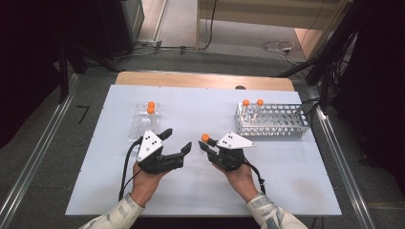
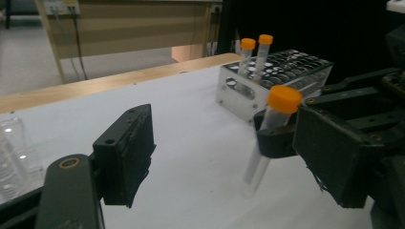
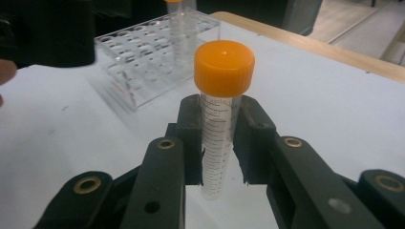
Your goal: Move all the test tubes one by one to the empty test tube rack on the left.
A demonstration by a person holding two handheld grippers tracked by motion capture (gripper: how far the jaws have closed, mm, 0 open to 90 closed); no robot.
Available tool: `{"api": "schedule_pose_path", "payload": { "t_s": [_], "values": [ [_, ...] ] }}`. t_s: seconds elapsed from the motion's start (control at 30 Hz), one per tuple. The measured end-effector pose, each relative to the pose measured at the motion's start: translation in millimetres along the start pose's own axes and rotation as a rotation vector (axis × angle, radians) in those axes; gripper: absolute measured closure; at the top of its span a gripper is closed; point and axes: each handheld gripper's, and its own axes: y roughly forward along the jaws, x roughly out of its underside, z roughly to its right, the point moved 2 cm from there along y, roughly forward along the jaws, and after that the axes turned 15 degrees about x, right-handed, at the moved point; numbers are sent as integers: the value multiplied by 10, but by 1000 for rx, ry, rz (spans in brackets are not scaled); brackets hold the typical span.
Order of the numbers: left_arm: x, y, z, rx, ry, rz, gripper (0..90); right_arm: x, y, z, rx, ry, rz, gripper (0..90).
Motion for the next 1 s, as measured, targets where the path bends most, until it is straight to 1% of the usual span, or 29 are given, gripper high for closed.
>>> {"api": "schedule_pose_path", "payload": {
  "t_s": [0.13,0.17,0.2,0.27,0.33,0.47,0.7,0.83,0.97,1.0],
  "values": [
    [9,46,48,54,14,-13,301,2,18,-126,-31,-18,-8,720],
    [11,51,54,61,16,-14,320,3,26,-158,-42,-30,-6,720],
    [14,61,62,71,21,-18,340,2,26,-181,-46,-29,-8,720],
    [21,70,74,78,30,-25,379,0,33,-230,-59,-39,-8,719],
    [28,84,90,91,44,-27,434,-3,36,-262,-67,-43,-10,719],
    [43,101,112,97,70,-34,552,-12,30,-301,-80,-43,-6,719],
    [55,111,115,89,85,-41,678,-20,12,-332,-92,-44,-5,720],
    [54,112,124,81,94,-42,689,-22,9,-330,-94,-39,-7,719],
    [46,105,124,81,88,-42,696,-23,5,-329,-97,-37,-7,715],
    [43,103,123,81,87,-39,697,-23,3,-329,-98,-36,-6,682]
  ]
}}
